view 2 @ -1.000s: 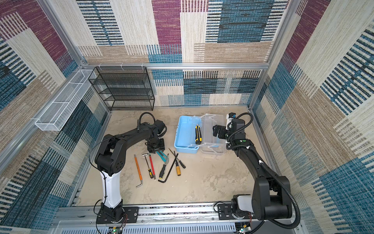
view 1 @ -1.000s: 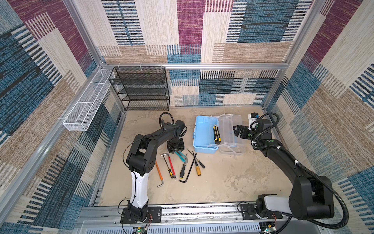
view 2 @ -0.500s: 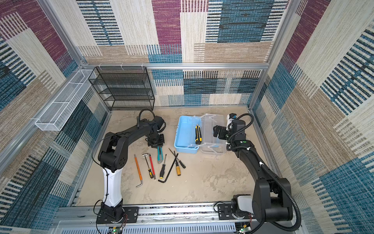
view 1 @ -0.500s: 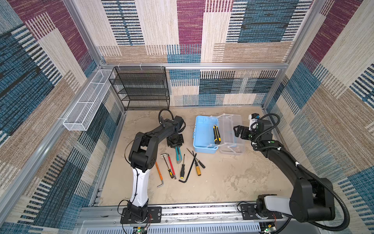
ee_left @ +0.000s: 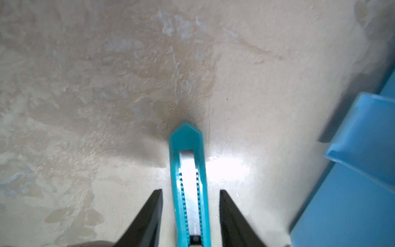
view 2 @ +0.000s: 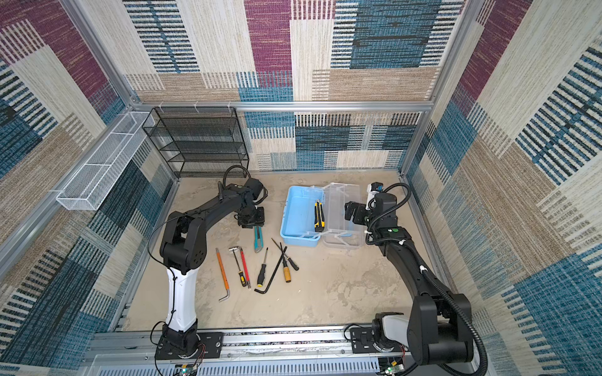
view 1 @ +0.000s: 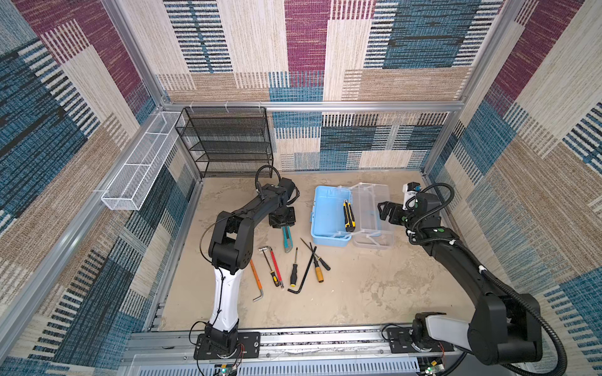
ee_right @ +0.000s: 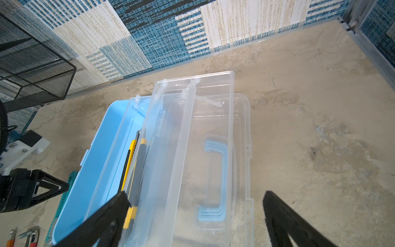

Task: Pack the tool kit
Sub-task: 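Lower the left gripper onto the teal utility knife and close on it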

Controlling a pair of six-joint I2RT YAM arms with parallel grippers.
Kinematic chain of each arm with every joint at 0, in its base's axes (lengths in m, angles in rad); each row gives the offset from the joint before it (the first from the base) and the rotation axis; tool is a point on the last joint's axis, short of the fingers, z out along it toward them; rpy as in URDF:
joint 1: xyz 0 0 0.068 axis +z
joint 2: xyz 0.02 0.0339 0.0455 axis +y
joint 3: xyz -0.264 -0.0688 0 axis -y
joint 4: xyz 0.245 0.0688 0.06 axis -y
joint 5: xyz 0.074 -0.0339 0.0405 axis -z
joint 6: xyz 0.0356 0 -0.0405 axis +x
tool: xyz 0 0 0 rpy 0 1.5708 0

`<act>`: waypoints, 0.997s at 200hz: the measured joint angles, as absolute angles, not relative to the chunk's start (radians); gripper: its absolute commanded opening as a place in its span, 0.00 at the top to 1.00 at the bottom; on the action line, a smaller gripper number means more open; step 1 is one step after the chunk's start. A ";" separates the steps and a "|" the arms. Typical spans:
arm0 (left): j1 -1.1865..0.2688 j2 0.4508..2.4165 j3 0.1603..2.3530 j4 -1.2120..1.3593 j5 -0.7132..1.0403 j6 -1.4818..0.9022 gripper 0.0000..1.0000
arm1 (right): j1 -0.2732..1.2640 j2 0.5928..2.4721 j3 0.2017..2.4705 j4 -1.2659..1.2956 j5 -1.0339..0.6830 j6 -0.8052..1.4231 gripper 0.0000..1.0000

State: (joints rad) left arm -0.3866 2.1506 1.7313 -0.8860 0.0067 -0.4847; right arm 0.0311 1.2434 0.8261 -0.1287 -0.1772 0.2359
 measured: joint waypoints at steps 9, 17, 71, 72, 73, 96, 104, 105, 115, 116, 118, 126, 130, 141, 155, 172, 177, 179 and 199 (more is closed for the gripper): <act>-0.387 2.140 1.718 -0.886 0.006 -0.479 0.43 | 0.031 1.243 0.825 -0.128 -0.183 0.236 0.00; -0.387 2.134 1.707 -0.886 0.006 -0.476 0.42 | 0.031 1.243 0.825 -0.129 -0.184 0.237 0.00; -0.447 2.079 1.599 -0.890 0.009 -0.474 0.40 | 0.031 1.243 0.821 -0.117 -0.204 0.247 0.00; -0.452 2.077 1.597 -0.890 0.008 -0.474 0.40 | 0.031 1.243 0.821 -0.117 -0.205 0.247 0.00; -0.454 2.077 1.595 -0.890 0.007 -0.474 0.40 | 0.031 1.243 0.820 -0.117 -0.206 0.247 0.00; -0.482 2.073 1.561 -0.888 0.007 -0.485 0.42 | 0.031 1.253 0.821 -0.117 -0.216 0.254 0.00; -0.480 2.073 1.549 -0.888 0.006 -0.491 0.42 | 0.031 1.253 0.821 -0.117 -0.216 0.254 0.00; -0.480 2.073 1.548 -0.888 0.006 -0.492 0.42 | 0.031 1.253 0.821 -0.117 -0.217 0.254 0.00; -0.480 2.073 1.533 -0.888 0.006 -0.495 0.42 | 0.031 1.253 0.821 -0.116 -0.216 0.254 0.00; -0.480 2.073 1.530 -0.888 0.006 -0.496 0.42 | 0.031 1.253 0.821 -0.116 -0.216 0.254 0.00; -0.480 2.073 1.528 -0.888 0.006 -0.496 0.42 | 0.031 1.253 0.821 -0.115 -0.216 0.253 0.00; -0.481 2.072 1.521 -0.890 0.000 -0.498 0.43 | 0.031 1.252 0.821 -0.116 -0.216 0.253 0.00; -0.481 2.070 1.518 -0.889 0.000 -0.498 0.43 | 0.031 1.251 0.821 -0.115 -0.216 0.253 0.00; -0.482 2.066 1.511 -0.888 -0.005 -0.498 0.43 | 0.031 1.249 0.821 -0.115 -0.216 0.253 0.00; -0.483 2.063 1.509 -0.888 -0.012 -0.499 0.43 | 0.031 1.248 0.820 -0.112 -0.216 0.253 0.00; -0.484 2.063 1.511 -0.888 -0.016 -0.499 0.44 | 0.031 1.248 0.816 -0.109 -0.216 0.253 0.00; -0.484 2.064 1.514 -0.889 -0.019 -0.499 0.44 | 0.031 1.248 0.814 -0.110 -0.216 0.253 0.00; -0.484 2.064 1.515 -0.890 -0.019 -0.499 0.44 | 0.031 1.248 0.813 -0.109 -0.216 0.253 0.00; -0.484 2.072 1.528 -0.889 -0.020 -0.498 0.44 | 0.031 1.244 0.809 -0.111 -0.216 0.253 0.00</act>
